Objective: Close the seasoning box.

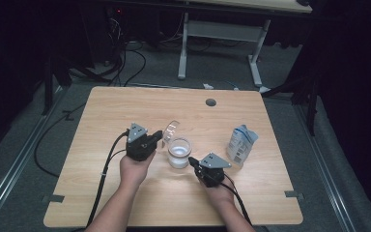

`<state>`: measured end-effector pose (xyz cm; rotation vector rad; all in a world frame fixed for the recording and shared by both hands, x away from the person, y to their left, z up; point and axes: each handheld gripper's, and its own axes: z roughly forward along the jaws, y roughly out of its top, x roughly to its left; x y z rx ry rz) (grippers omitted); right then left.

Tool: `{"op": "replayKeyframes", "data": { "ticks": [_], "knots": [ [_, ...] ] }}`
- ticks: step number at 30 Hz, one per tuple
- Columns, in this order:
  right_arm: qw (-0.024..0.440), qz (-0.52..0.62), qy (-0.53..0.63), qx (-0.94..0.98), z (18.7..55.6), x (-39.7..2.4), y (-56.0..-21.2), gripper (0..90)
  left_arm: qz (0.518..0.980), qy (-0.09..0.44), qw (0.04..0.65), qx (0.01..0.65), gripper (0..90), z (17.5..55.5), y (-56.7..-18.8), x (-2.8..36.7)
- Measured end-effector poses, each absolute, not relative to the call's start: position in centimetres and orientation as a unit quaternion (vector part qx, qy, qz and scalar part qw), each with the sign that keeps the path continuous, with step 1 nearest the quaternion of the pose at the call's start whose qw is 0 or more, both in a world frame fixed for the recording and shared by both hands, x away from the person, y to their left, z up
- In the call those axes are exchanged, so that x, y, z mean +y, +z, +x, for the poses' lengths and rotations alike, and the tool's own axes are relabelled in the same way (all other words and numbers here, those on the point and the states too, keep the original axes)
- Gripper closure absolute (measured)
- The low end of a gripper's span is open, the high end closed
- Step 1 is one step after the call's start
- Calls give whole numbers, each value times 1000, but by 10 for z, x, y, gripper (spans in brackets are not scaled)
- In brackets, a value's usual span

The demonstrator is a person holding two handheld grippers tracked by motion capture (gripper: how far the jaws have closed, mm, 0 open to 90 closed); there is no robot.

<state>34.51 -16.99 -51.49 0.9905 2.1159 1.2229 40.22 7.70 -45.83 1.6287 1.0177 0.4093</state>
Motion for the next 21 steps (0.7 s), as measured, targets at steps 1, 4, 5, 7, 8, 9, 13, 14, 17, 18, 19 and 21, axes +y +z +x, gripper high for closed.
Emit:
{"op": "replayKeyframes", "data": {
  "ticks": [1, 4, 5, 7, 8, 9, 13, 14, 17, 18, 19, 21],
  "knots": [
    [250, 364, 449, 777, 345, -170, -515, 900, 707, 179, 541, 418, 900, 402, -458, 79],
    [251, 362, 451, 776, 345, -170, -514, 900, 704, 178, 545, 420, 900, 400, -460, 79],
    [251, 361, 450, 777, 344, -170, -514, 900, 703, 178, 545, 422, 900, 399, -460, 79],
    [252, 362, 451, 776, 343, -171, -514, 900, 704, 180, 541, 423, 900, 398, -462, 82],
    [253, 362, 451, 776, 342, -172, -514, 900, 704, 181, 540, 424, 900, 397, -463, 84],
    [253, 362, 451, 776, 342, -172, -514, 900, 704, 183, 538, 427, 900, 396, -464, 87],
    [254, 369, 452, 771, 341, -176, -513, 900, 714, 191, 518, 430, 889, 386, -473, 104],
    [253, 372, 454, 769, 341, -178, -512, 900, 719, 194, 512, 429, 877, 384, -476, 108],
    [258, 380, 456, 762, 344, -183, -510, 900, 733, 205, 490, 426, 870, 376, -485, 125],
    [257, 383, 460, 759, 346, -185, -509, 900, 735, 208, 483, 428, 866, 372, -489, 132],
    [261, 387, 459, 756, 348, -187, -507, 900, 736, 207, 479, 431, 854, 368, -493, 139],
    [263, 398, 474, 740, 352, -192, -503, 900, 736, 197, 477, 438, 811, 359, -500, 155]
  ]
}}
